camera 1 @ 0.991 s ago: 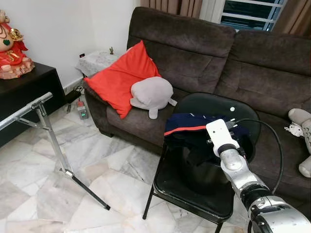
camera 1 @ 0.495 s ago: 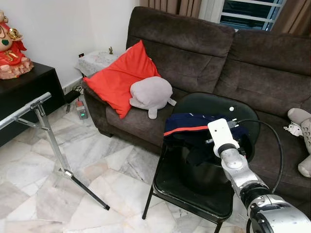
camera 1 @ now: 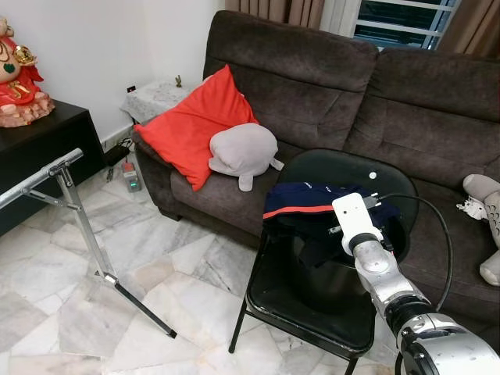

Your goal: Hang hanger

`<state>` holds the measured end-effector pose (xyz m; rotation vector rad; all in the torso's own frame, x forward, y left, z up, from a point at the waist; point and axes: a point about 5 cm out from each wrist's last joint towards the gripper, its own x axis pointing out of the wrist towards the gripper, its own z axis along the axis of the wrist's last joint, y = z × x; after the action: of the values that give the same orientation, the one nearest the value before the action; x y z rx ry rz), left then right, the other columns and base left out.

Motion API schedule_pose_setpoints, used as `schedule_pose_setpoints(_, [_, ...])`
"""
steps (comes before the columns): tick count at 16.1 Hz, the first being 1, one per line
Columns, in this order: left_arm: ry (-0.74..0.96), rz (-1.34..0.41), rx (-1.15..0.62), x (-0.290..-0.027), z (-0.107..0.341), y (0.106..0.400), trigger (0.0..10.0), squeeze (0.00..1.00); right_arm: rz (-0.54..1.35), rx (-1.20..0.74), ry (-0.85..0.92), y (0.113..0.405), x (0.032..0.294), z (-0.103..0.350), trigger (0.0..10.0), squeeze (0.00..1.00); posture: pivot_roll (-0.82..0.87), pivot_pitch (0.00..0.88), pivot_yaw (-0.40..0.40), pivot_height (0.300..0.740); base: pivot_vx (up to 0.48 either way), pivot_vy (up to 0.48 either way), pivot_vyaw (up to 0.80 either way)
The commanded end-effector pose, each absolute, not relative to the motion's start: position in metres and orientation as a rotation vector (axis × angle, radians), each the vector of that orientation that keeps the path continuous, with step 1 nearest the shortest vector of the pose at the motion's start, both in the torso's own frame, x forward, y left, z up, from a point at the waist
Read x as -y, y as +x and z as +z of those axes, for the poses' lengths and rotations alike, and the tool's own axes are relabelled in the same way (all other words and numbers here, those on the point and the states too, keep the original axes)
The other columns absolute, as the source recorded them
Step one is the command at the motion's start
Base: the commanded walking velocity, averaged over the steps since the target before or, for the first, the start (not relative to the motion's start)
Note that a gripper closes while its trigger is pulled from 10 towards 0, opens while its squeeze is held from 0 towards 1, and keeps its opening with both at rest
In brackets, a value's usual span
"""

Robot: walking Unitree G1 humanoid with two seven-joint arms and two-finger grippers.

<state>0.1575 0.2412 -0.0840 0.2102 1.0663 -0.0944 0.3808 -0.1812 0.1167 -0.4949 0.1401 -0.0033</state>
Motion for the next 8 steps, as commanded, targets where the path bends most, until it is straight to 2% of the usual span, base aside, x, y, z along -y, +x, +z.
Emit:
schedule_pose_setpoints(1, [0.235, -0.106, -1.101, -0.2442, -0.0863, 0.1503, 10.0, 0.00, -0.012, -0.133, -0.475, 0.3845, 0.1800, 0.1230, 0.0, 0.00, 0.12, 0.001, -0.029, 0.740, 0.000, 0.000, 0.00])
schedule_pose_setpoints(8, [0.246, -0.106, -1.098, -0.2455, -0.0859, 0.1503, 10.0, 0.00, -0.027, -0.128, -0.476, 0.3849, 0.1824, 0.1246, 0.0, 0.00, 0.12, 0.003, -0.026, 0.740, 0.000, 0.000, 0.00])
